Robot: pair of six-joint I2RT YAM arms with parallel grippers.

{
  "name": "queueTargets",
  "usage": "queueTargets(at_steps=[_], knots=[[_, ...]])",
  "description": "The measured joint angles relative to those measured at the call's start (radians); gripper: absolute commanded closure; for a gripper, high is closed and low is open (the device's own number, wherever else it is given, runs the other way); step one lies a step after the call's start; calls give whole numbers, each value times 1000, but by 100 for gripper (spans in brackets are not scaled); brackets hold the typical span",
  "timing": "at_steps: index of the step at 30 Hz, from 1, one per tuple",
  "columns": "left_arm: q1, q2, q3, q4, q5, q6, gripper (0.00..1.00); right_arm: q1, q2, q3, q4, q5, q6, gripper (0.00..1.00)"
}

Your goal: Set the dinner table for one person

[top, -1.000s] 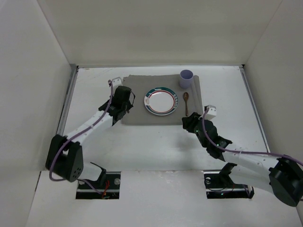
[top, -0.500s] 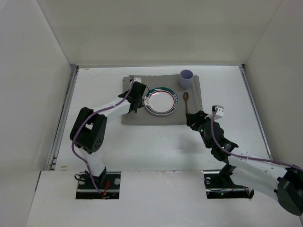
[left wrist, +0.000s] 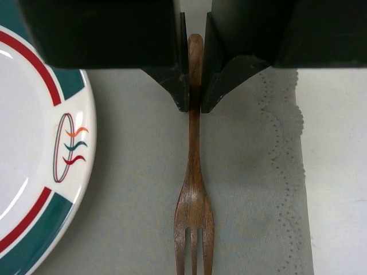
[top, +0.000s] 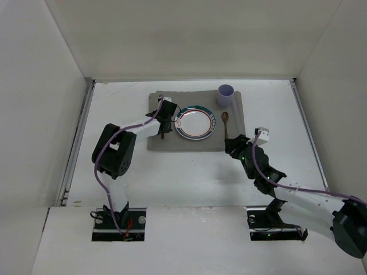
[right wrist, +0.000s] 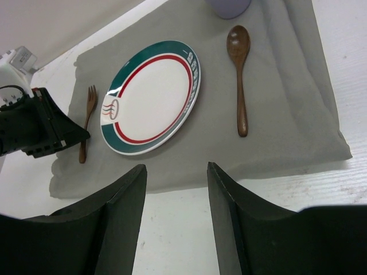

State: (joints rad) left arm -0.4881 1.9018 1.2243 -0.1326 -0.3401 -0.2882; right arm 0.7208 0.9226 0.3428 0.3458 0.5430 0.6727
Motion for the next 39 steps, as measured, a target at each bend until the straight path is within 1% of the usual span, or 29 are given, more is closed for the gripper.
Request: queueTargets(at_steps=[8,10,15,17,23,26,28,29,30,32,33,34,37,39], knots=[[6,12,0,2,0,2,91,-1,15,0,0,0,0,47],[6,12,0,3,0,2,88,-1,16,0,0,0,0,47],[6,12,0,5,0,2,73,-1,22,0,0,0,0,47],[6,12,0,5,-2,2,63,-1,22,0,0,0,0,47],[0,-31,-27,-4,-32,1,42,-2,22,0,0,0,0,47],[-14,-101,-41,-13,-58,-1,36,-2,23,0,0,0,0,47],[-29,-175,-55,-10,-81,-6,34,-2,23,0,0,0,0,47],[-37,-217,-64,-9,-92,-10,31,-2,24,0,0,0,0,48],[-44,-264,-77,-1,-103,-13,25,-2,25,0,0,0,0,50],[-58,-364,-111,30,-122,-25,14,-5,29,0,0,0,0,57],[-65,-412,-131,47,-130,-32,4,-7,32,0,0,0,-2,59],[-70,-464,-159,67,-138,-39,0,-7,35,0,0,0,-3,65],[-68,-615,-264,122,-162,-80,0,-7,50,0,2,0,-4,79],[-48,-700,-343,137,-179,-112,0,-7,71,0,3,0,-2,81]])
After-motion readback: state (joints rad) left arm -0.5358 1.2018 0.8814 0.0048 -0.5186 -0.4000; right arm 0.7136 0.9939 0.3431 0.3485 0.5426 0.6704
